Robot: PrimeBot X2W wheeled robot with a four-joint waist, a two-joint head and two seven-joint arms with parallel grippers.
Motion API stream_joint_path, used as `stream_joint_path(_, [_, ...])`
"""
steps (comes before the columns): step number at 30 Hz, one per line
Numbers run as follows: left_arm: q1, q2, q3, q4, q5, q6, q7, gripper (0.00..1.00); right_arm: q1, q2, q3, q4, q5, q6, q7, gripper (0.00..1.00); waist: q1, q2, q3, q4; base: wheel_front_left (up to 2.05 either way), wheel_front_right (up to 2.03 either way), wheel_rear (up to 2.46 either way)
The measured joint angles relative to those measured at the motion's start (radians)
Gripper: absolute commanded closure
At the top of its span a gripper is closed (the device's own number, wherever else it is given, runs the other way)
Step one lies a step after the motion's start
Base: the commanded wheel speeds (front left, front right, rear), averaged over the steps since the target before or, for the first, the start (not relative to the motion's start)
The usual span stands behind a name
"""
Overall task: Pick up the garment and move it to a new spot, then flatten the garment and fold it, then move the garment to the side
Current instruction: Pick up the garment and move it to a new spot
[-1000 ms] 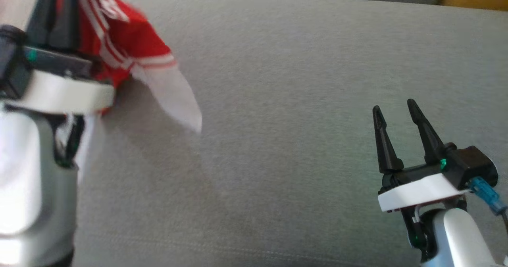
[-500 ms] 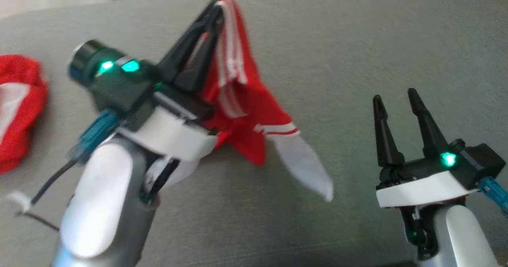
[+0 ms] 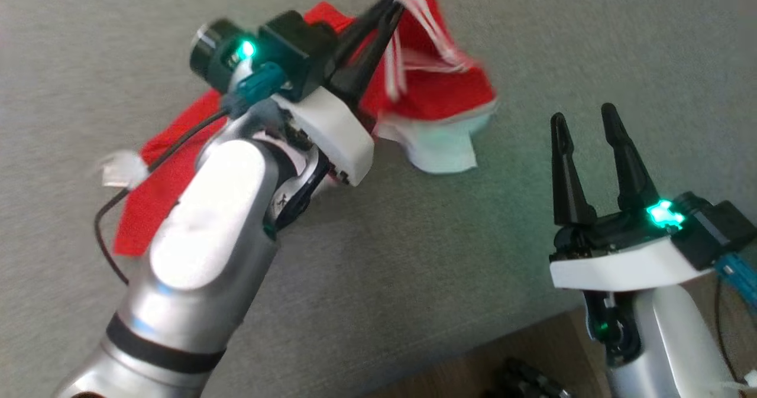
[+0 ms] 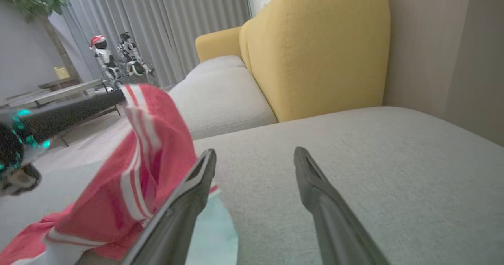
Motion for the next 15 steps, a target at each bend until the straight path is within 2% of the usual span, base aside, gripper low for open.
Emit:
stream_joint_path(4, [0.0,0.001,-0.01,0.131,-0.032,0.0,0.011,1.0,-0.018,0.0,0.003,0.021,0.0,0.0,-0.015,0.0,0.0,0.0,0.041,-0.029,0.0,0.0,0.0])
stream_joint_path(10, [0.002,0.002,-0.043,0.228,-0.081,0.0,0.001,1.0,-0.034,0.001,0.012,0.044,0.0,0.0,-0.016,0.0,0.0,0.0,0.049,-0.013,0.0,0.0,0.0])
stream_joint_path(11, [0.002,0.001,-0.051,0.235,-0.094,0.0,-0.008,0.69,-0.035,0.001,0.012,0.049,0.0,0.0,-0.016,0.0,0.0,0.0,0.046,-0.007,0.0,0.0,0.0])
stream_joint_path(12, [0.002,0.001,-0.057,0.24,-0.103,0.0,-0.016,0.0,-0.035,0.001,0.011,0.053,0.0,0.0,-0.016,0.0,0.0,0.0,0.042,0.0,0.0,0.0,0.0])
stream_joint_path(15, [0.012,0.003,-0.064,0.242,-0.115,0.0,-0.057,0.0,-0.037,0.001,0.003,0.056,-0.004,0.0,-0.016,0.0,0.0,0.0,0.026,0.023,0.0,0.0,0.0])
